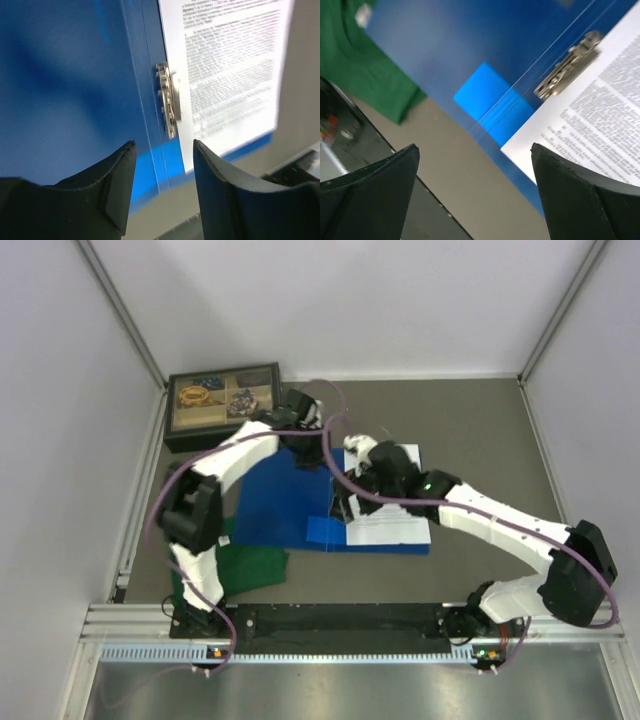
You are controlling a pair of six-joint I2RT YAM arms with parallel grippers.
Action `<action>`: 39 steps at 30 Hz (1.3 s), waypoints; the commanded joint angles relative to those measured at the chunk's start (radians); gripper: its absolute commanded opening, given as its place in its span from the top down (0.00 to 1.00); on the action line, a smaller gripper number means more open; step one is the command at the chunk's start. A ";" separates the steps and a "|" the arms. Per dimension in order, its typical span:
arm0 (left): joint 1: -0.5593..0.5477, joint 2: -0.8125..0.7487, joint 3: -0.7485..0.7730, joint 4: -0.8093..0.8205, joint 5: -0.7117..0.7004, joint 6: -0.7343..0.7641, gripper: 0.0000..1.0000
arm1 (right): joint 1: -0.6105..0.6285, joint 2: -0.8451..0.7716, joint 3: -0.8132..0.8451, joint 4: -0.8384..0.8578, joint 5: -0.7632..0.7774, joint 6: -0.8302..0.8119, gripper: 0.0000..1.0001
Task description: Put the files into the folder
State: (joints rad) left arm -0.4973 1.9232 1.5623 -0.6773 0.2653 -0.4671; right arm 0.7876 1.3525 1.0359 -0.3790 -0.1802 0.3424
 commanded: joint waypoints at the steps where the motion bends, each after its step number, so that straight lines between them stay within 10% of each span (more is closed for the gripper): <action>1: 0.135 -0.352 -0.224 0.019 0.072 -0.031 0.45 | 0.262 0.011 -0.102 0.064 0.359 -0.132 0.06; 11: 0.339 -0.923 -0.458 -0.064 -0.135 -0.107 0.29 | 0.617 0.454 0.189 0.009 0.962 -0.230 0.07; 23: 0.364 -0.983 -0.430 -0.125 -0.253 -0.176 0.19 | 0.656 0.769 0.309 0.164 1.199 -0.462 0.17; 36: 0.371 -0.955 -0.461 -0.090 -0.248 -0.176 0.19 | 0.562 0.754 0.262 0.293 1.269 -0.415 0.96; 39: 0.371 -0.932 -0.469 -0.065 -0.244 -0.177 0.20 | 0.552 0.650 0.230 0.270 1.279 -0.300 1.00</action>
State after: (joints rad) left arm -0.1314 0.9672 1.1099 -0.8021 0.0273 -0.6308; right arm 1.3716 2.1582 1.2938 -0.1265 1.0695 -0.1177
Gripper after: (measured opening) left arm 0.807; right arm 0.015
